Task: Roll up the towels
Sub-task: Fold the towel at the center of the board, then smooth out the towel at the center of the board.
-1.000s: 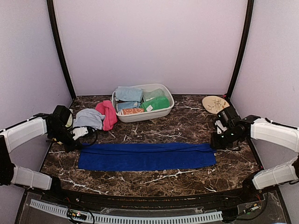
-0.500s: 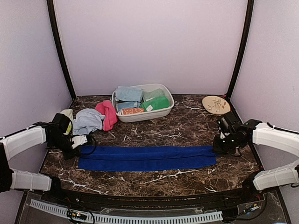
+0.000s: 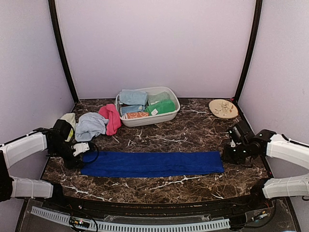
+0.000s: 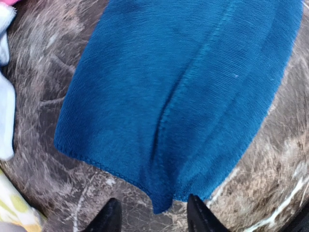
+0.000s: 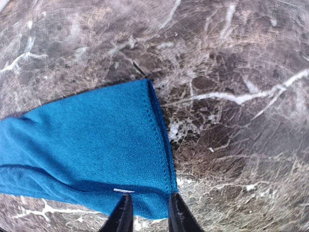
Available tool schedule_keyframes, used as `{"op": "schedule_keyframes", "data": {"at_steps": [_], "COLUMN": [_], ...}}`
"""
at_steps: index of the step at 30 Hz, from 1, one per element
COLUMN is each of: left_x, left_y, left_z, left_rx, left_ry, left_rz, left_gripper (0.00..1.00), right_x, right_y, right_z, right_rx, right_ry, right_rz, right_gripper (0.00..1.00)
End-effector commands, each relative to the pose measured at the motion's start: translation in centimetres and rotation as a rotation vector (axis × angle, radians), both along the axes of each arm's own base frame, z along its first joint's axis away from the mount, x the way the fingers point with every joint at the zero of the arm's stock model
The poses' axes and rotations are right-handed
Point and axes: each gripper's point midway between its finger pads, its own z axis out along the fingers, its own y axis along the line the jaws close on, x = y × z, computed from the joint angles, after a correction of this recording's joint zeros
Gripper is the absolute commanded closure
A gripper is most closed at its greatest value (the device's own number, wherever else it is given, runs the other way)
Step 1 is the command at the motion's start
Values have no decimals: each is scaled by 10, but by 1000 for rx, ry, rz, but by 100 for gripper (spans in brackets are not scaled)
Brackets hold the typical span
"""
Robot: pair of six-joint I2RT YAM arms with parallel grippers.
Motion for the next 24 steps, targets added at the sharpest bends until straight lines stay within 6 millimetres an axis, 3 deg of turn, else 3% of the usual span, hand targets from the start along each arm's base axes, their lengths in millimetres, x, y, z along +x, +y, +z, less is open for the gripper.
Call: {"op": "schedule_keyframes", "data": {"at_steps": [1,6,10,15,17,20,24], "left_x": [-8,-4,11,52,62,60,42], "left_y": [-8,-22,-33,-37,-36,-34,-25], "left_z": [23,59,69,45,32,14,-11], "left_rx": [-56,-135,-201,-224,-222,-193,-138], "left_ry": [8,-21,-34,-43,-39,-17,24], "left_rz": [-6,-38,-28,58,82,84,73], "left_gripper": [41,36,40,58,61,62,60], "right_x": [4,18,37,52,52,47,36], "right_y": [1,4,19,51,58,58,50], "right_z": [26,60,55,18,3,-17,-39], "right_rx": [37,50,65,135,149,149,120], "right_ry": [-70,-162,-173,-89,-56,-18,29], "right_rz": [-16,-1,26,73,82,80,68], "right_gripper": [66,64,65,74,76,77,73]}}
